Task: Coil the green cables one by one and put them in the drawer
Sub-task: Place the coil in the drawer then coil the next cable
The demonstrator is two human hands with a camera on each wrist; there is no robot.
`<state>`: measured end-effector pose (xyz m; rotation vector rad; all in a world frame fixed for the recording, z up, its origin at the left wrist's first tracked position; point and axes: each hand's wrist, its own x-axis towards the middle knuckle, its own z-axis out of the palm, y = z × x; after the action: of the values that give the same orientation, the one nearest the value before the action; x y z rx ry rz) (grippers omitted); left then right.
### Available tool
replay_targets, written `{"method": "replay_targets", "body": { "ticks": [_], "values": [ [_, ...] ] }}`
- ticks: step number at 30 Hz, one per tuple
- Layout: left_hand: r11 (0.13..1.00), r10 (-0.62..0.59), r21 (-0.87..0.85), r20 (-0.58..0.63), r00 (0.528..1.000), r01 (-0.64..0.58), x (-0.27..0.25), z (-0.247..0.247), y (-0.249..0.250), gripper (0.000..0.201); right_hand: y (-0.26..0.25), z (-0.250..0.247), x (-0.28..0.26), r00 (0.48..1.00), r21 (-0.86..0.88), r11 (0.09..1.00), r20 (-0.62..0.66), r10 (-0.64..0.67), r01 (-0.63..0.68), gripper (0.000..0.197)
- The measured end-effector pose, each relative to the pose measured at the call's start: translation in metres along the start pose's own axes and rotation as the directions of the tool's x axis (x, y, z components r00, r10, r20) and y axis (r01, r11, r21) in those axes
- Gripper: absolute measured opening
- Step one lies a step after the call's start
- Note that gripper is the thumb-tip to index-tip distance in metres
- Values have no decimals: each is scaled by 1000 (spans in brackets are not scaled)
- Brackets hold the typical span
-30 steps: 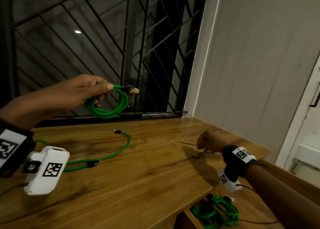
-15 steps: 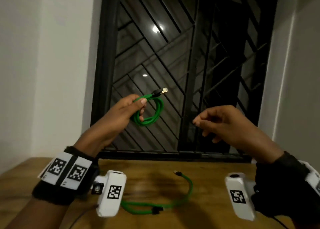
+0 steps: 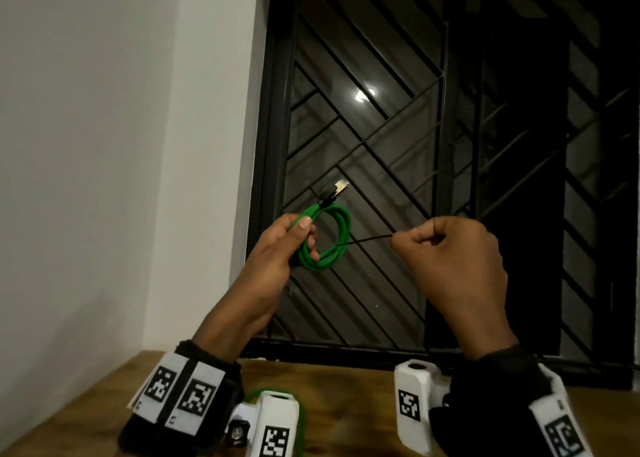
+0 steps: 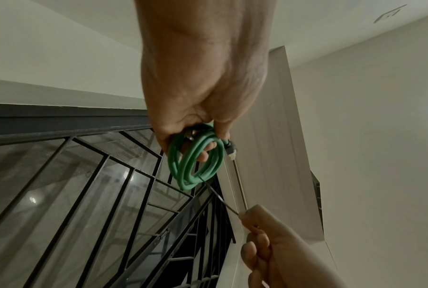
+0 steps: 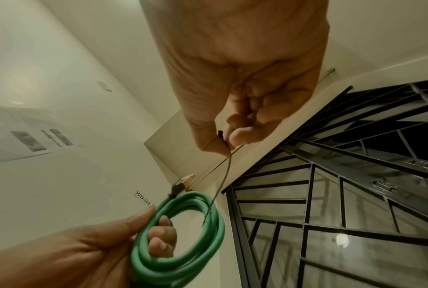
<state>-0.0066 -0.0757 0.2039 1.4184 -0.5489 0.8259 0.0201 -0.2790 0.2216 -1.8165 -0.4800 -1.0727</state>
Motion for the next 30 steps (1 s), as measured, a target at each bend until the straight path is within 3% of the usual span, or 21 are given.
{"method": "replay_targets", "body": {
  "ticks": [5,13,18,21,25,30],
  "values": [
    [1000,23,-7,38,999,-23,-2,7,0,20,-2,5,0,997,104,994,-61,40,-34,22],
    [996,77,52,31,997,-79,-7,27,-6,19,-9,18,-8,997,271,962,-43,59,-46,21],
    [988,125,91,29,992,-128,-11,32,-8,24,-10,38,-11,986,539,827,124,108,-158,12],
    [980,162,119,4,987,-162,-11,32,-7,23,-14,39,-14,945,680,666,303,124,-306,12],
    [975,178,143,-24,984,-173,-9,28,-7,25,-16,39,-15,883,723,523,448,142,-451,12],
    [970,184,159,-1,983,-182,-9,28,-10,28,-13,45,-17,849,702,495,501,169,-512,12]
  ]
}}
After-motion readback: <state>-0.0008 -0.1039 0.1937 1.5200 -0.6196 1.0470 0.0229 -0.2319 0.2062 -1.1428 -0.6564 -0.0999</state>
